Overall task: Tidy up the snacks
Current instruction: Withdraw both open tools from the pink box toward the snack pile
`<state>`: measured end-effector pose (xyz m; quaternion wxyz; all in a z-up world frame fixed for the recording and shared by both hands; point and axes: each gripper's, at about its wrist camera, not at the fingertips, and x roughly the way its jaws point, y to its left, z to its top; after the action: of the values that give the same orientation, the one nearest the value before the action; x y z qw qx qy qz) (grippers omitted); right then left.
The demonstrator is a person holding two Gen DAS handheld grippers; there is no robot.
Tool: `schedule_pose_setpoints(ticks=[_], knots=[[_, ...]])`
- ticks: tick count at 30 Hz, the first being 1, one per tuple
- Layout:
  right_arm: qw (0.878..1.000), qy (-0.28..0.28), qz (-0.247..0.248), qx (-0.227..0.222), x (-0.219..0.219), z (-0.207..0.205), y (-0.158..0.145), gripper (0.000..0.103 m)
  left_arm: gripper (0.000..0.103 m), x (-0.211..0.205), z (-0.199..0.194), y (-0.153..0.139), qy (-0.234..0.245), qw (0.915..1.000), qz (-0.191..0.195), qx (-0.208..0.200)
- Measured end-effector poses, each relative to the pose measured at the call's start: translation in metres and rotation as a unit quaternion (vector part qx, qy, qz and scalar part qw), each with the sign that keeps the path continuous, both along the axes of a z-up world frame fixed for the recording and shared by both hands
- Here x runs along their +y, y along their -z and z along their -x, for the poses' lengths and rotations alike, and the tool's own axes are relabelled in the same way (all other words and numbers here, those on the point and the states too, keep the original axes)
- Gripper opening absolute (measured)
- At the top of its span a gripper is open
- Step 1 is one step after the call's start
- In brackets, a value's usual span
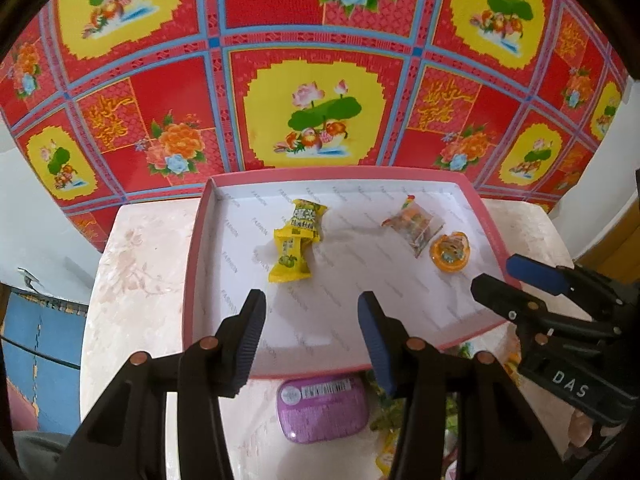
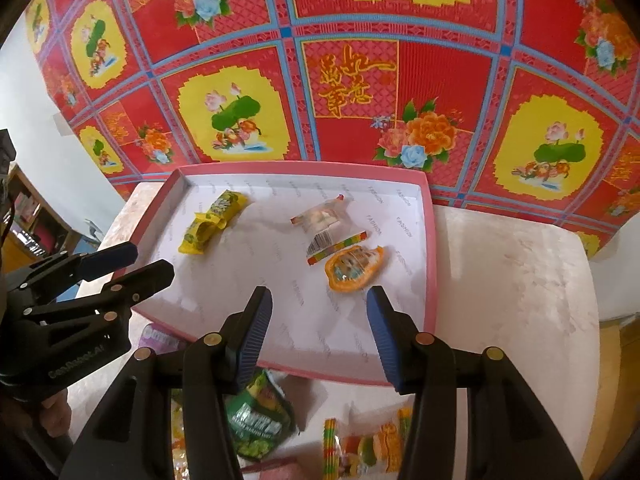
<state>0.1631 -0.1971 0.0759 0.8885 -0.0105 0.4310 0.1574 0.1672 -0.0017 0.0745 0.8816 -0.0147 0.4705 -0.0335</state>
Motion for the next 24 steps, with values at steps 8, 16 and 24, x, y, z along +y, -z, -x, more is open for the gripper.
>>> schedule_pose_setpoints(ticks=[8,16,24], knots=[[1.0,0.004,0.002,-0.01,-0.003,0.022,-0.01,0.051,0.051,-0.002,0.016,-0.005,-0.003,1.0,0.005,-0.005],[1.0,0.013,-0.005,-0.011,-0.012,0.042,-0.011,0.051,0.051,-0.003,0.035,-0.006,-0.006,0.9999,0.007,-0.005],[1.0,0.025,-0.014,-0.008,-0.027,0.06,-0.003,0.051,0.051,-0.003,0.051,0.001,-0.011,0.9999,0.011,0.004]])
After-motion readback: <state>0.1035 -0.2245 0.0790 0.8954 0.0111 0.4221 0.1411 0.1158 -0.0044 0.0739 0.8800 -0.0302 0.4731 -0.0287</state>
